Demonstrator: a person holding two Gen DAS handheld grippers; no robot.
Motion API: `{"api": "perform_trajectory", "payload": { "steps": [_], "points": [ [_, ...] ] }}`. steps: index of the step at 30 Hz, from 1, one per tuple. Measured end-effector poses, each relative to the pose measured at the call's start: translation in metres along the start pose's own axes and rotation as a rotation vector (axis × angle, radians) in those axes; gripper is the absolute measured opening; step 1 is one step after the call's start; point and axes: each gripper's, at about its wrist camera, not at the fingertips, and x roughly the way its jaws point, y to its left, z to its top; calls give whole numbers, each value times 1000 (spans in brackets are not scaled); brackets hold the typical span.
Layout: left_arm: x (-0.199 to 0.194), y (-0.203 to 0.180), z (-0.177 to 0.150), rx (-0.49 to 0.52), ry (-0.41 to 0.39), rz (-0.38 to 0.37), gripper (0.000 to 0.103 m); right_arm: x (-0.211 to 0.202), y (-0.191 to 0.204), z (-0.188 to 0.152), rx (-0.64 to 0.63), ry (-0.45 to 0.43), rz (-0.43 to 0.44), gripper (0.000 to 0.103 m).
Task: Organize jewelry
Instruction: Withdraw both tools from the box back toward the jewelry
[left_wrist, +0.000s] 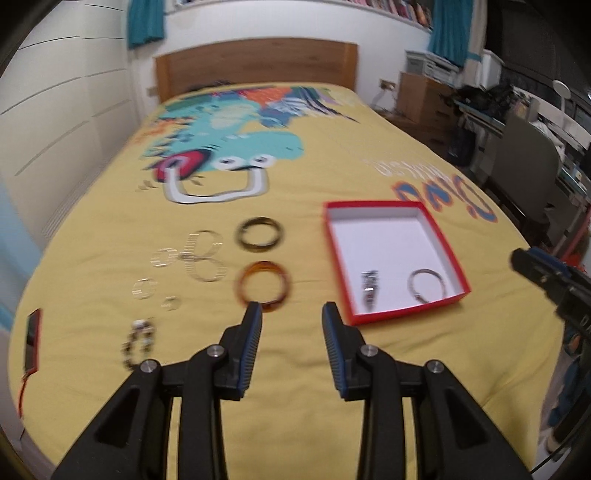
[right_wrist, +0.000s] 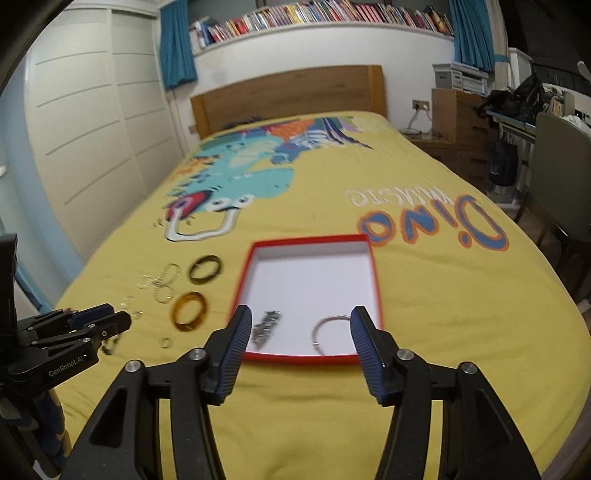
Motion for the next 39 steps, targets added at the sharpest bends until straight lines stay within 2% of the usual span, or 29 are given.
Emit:
{"api": "perform_trajectory", "payload": {
  "steps": [7, 13, 17, 22, 28, 34, 39],
  "points": [
    [-35, 72, -33, -64, -5, 96, 33, -22, 27, -6, -18, -28, 50, 60],
    [-64, 126, -59, -143, -28, 156, 43, -33, 50, -10, -52, -43, 93, 60],
    [-71, 154, -70, -192, -29, 186, 44, -31, 64, -13, -76, -38, 124, 60],
    [-62, 177, -83, -238, -2, 217, 45, -14, 78, -21, -103, 3, 165, 60],
    [-39, 189, -100, -286, 26, 240, 45, 11, 88, -35, -118, 66, 173, 60],
    [-21, 205, -119, -344, 36, 230, 45, 32, 96, -45, -121, 107, 171, 60],
    [-6, 207, -123, -342, 76, 217, 45, 47, 107, -51, -143, 137, 180, 60]
  ]
}}
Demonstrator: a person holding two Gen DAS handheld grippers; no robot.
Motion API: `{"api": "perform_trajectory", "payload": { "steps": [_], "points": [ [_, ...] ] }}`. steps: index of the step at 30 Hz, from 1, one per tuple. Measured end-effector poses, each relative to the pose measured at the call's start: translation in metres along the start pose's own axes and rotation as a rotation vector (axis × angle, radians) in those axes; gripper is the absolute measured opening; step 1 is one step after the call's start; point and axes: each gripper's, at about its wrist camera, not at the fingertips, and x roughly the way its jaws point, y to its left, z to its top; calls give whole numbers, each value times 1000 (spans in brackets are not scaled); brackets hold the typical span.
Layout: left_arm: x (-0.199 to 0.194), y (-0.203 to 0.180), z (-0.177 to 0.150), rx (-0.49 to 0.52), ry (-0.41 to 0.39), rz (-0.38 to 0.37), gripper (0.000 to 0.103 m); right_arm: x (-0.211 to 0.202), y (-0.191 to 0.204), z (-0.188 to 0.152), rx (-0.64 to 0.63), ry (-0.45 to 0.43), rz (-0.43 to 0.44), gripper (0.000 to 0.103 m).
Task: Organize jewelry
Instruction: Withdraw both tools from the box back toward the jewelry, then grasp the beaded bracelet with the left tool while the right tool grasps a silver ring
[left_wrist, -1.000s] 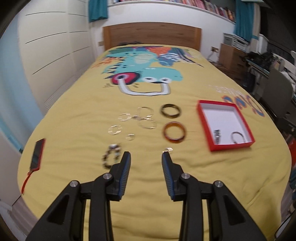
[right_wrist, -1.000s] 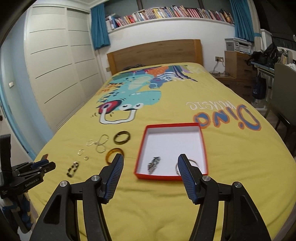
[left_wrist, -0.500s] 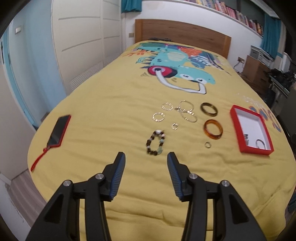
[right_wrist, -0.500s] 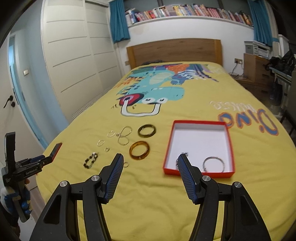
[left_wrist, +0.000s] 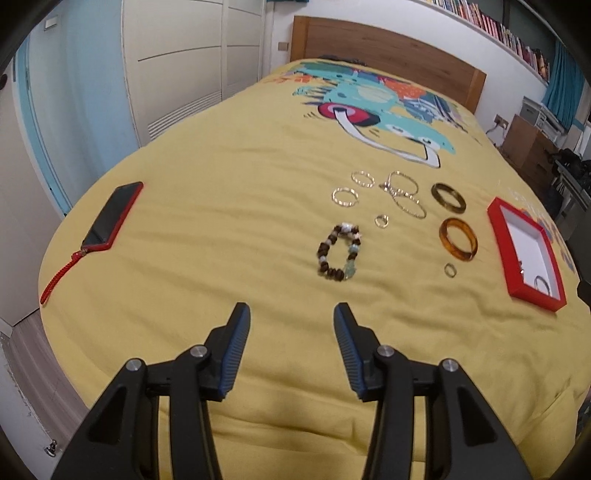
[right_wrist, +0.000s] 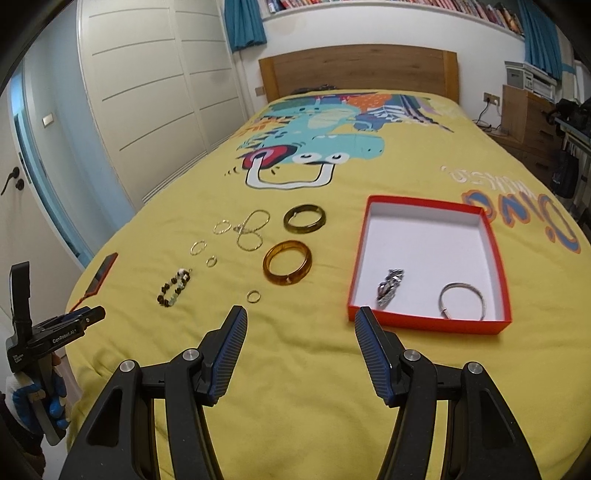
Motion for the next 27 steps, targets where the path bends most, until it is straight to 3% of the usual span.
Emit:
{"api": "perform_trajectory", "payload": {
  "steps": [14, 27],
  "points": [
    [37, -10, 4, 55, 61, -50, 45, 40, 7, -11, 0, 105, 7, 48],
    [76, -20, 30, 100, 92, -134, 45, 113, 46, -5, -57, 212, 67, 44]
  ]
}}
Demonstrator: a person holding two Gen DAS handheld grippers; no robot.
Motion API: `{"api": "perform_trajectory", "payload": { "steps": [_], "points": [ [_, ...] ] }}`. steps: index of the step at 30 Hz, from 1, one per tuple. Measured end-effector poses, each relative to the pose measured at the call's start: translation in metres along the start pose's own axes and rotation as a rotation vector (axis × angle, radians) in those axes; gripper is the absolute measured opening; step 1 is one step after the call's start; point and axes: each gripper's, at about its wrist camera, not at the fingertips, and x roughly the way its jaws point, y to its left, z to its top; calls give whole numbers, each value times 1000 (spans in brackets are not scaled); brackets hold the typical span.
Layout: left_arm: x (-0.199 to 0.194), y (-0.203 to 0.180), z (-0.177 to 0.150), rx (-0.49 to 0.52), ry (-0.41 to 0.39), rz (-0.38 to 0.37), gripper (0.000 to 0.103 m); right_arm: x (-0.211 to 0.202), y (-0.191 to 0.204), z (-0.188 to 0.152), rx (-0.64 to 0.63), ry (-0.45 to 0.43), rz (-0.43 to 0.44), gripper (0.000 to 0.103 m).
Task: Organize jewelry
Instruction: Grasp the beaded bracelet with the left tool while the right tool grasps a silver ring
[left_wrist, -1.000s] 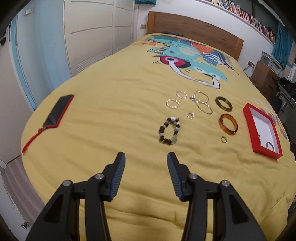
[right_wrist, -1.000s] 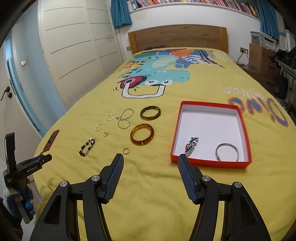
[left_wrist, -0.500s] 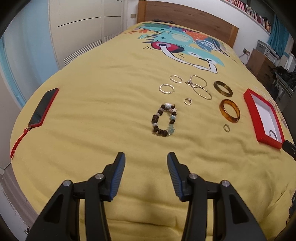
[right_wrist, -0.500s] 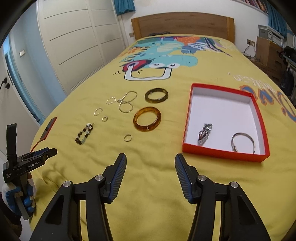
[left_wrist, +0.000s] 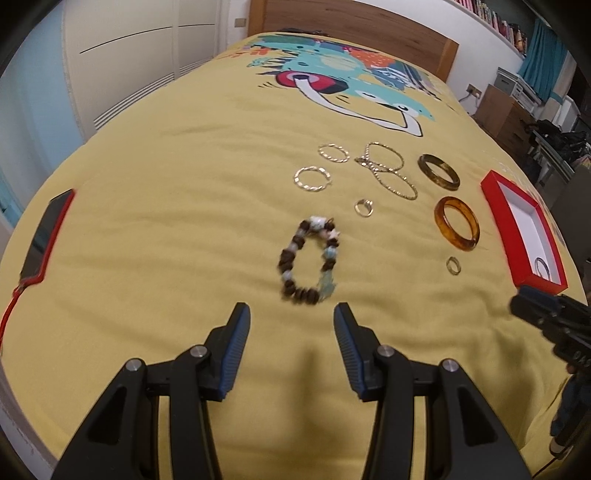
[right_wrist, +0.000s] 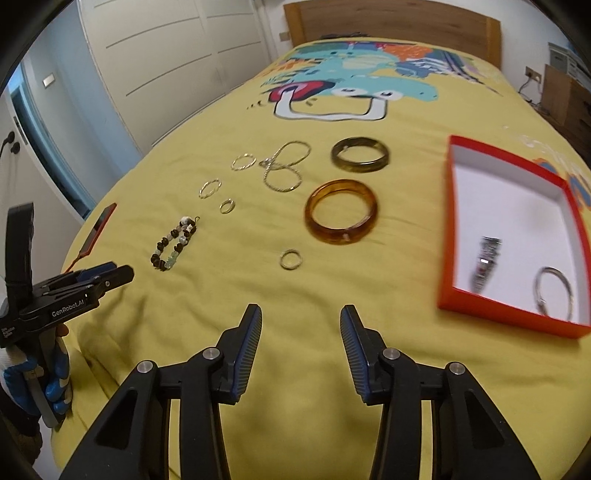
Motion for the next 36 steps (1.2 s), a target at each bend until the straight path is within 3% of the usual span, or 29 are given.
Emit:
{"api": "perform_trajectory", "payload": {
  "steps": [12, 27, 36],
  "points": [
    [38, -7, 31, 36, 13, -47, 45, 49, 8, 28, -12, 37, 2, 44],
    [79, -6, 32, 64, 76, -38, 45, 80, 4, 32, -18, 76, 2, 44],
    [79, -12, 29, 76, 64, -2, 44, 89, -2, 33, -19, 86, 0, 26]
  ]
}}
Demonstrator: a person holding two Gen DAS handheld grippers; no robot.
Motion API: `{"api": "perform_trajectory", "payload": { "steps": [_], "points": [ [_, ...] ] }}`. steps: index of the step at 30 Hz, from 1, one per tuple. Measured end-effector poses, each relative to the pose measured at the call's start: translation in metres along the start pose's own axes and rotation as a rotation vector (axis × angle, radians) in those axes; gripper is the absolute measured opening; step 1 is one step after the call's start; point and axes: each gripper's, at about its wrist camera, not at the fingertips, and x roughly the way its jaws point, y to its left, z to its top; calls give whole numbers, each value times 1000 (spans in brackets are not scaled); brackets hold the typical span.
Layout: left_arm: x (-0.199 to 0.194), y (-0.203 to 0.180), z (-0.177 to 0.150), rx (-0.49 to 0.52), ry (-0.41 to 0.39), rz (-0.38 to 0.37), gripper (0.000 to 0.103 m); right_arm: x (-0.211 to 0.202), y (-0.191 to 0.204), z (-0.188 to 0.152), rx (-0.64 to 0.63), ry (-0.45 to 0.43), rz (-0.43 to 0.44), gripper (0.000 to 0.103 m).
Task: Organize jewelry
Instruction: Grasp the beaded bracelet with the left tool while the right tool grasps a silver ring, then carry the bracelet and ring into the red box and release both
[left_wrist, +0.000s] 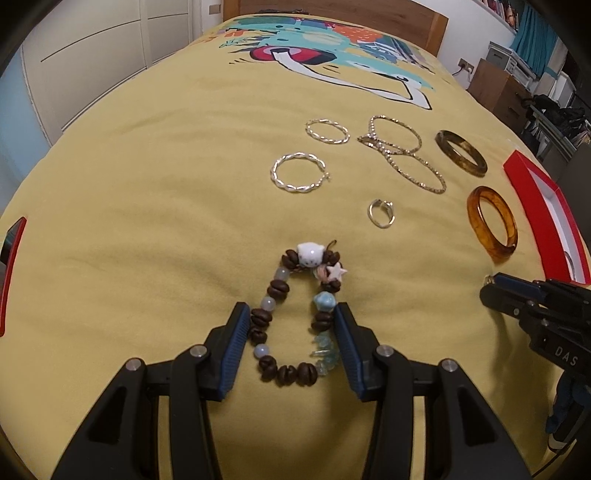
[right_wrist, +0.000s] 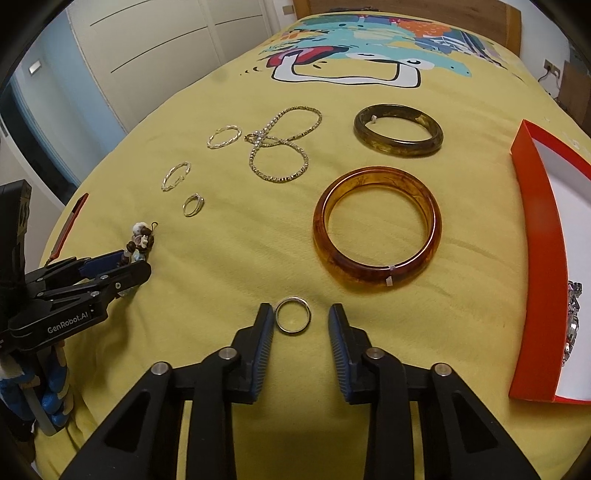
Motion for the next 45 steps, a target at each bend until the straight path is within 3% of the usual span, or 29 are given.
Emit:
{"api": "perform_trajectory", "payload": {
  "steps": [1, 3, 4, 5, 14, 29, 38, 45],
  "points": [
    [-1, -1, 0, 3, -2, 4, 42, 0, -1, 0, -1, 1, 2, 22],
    [-2, -3, -1, 6, -4, 9, 30, 0, -1, 0, -5, 4, 9, 21],
    [-3, -4, -2, 7, -3, 8, 19, -1, -1, 0, -9, 4, 10, 21],
    [-4, -4, -2, 6, -1, 9, 16, -2, -1, -1, -10, 2, 11, 20],
    [-24, -9, -5, -20, -14, 8, 16, -30, -1, -9, 3, -36, 40, 20],
    [-101, -42, -23, -18, -97, -19, 16, -115, 4, -40, -1, -163, 91, 20],
    [-131, -98, -20, 48, -133, -77, 16, -155, -28, -63, 54, -233, 76, 20],
    [-133, -173, 0, 138, -132, -173, 16, -172, -87, -76, 144, -267, 20, 20]
  ]
}}
